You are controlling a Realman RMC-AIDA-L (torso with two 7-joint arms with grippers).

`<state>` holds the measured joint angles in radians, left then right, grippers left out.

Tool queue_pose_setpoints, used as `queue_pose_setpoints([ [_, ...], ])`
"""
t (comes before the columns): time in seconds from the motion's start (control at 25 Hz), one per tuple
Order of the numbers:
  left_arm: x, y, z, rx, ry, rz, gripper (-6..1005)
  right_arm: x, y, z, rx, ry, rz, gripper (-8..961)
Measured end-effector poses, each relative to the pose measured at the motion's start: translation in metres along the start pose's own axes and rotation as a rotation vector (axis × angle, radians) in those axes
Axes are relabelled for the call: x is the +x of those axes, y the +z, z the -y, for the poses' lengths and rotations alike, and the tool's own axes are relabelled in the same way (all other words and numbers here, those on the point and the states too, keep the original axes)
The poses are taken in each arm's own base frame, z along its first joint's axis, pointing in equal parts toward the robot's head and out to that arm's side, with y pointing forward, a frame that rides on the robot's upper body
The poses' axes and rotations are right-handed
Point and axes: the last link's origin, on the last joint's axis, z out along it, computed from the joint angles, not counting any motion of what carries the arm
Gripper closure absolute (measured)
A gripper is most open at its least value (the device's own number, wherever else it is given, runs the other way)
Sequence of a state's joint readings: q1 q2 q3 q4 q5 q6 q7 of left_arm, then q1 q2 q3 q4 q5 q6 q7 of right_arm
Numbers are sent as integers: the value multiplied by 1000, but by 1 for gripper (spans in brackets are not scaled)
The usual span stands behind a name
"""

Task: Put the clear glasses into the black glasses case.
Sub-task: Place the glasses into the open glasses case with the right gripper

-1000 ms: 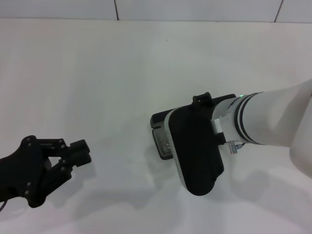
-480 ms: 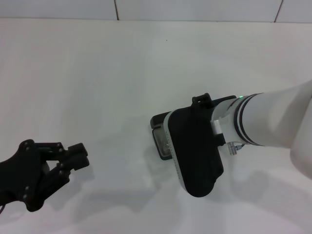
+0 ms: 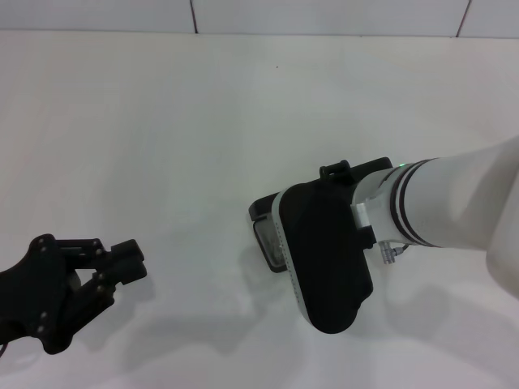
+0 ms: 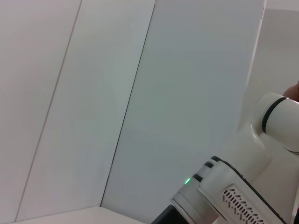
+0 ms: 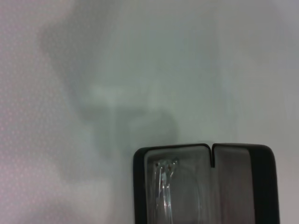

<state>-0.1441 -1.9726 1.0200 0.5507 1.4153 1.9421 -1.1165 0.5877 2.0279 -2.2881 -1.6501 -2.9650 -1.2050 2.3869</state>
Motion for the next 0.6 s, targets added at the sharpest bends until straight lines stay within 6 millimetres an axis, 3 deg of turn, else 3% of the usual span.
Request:
queue_pose_setpoints([
  [0.6, 0, 0, 0, -1, -1, 1, 871, 4, -9, -3, -22, 47, -11, 829],
])
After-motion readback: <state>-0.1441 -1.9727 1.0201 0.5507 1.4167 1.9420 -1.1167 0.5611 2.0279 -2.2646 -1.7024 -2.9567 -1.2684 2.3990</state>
